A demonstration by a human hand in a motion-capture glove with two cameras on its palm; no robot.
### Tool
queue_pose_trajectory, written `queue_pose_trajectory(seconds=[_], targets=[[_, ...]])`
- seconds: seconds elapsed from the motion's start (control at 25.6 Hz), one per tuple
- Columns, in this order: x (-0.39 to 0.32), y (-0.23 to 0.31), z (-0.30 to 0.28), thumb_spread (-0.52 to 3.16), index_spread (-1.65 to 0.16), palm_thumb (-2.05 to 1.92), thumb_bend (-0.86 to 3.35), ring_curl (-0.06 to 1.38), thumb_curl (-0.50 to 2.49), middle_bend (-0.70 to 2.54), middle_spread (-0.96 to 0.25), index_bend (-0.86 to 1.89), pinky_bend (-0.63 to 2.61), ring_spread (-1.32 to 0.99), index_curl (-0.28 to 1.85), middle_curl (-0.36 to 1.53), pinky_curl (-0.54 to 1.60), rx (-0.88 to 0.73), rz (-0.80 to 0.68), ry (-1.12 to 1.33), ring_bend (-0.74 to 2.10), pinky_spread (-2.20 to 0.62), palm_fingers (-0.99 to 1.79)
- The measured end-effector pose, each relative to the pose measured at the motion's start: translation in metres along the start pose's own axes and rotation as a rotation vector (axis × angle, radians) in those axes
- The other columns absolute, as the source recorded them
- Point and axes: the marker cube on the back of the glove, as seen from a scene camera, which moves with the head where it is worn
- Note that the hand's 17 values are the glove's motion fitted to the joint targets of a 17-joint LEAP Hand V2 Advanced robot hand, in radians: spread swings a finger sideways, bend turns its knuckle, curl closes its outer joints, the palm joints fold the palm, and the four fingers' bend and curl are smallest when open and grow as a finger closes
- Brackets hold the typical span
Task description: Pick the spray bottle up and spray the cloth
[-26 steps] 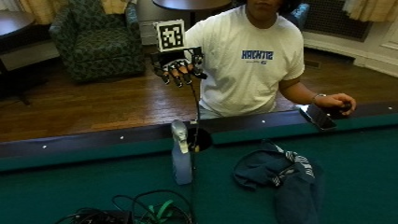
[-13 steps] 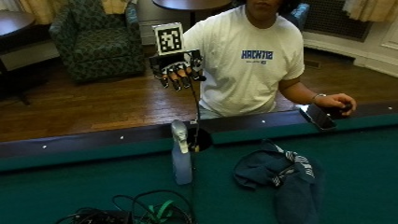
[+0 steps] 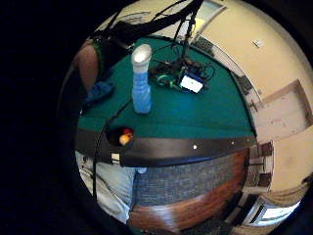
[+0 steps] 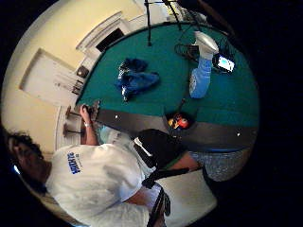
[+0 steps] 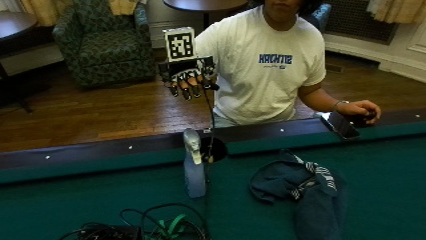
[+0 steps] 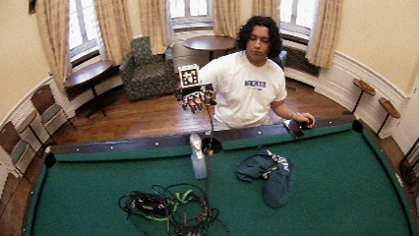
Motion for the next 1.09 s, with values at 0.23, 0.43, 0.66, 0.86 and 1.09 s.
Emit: queue_pose_trajectory(seconds=[0.23,0.43,0.66,0.86,1.09], targets=[[0.024,-0.012,0.027,0.87,-0.43,0.37,-0.03,0.33,0.33,0.22,-0.10,0.10,0.40,-0.10,0.17,0.36,0.35,0.103,-0.001,-0.128,0.51,0.22,0.46],[0.043,-0.003,0.060,0.87,-0.42,0.38,-0.03,0.33,0.33,0.22,-0.10,0.10,0.39,-0.10,0.17,0.36,0.35,0.057,0.131,-0.292,0.52,0.22,0.47],[0.056,-0.001,0.099,0.88,-0.42,0.40,-0.03,0.33,0.34,0.22,-0.10,0.10,0.40,-0.10,0.17,0.36,0.35,0.022,0.216,-0.440,0.51,0.21,0.47],[0.057,0.000,0.125,0.88,-0.41,0.41,-0.03,0.32,0.34,0.22,-0.10,0.11,0.40,-0.10,0.17,0.37,0.36,0.015,0.256,-0.572,0.50,0.21,0.46],[0.060,-0.011,0.141,0.88,-0.41,0.42,-0.03,0.32,0.34,0.22,-0.10,0.11,0.40,-0.10,0.17,0.37,0.36,0.017,0.299,-0.787,0.49,0.21,0.46]])
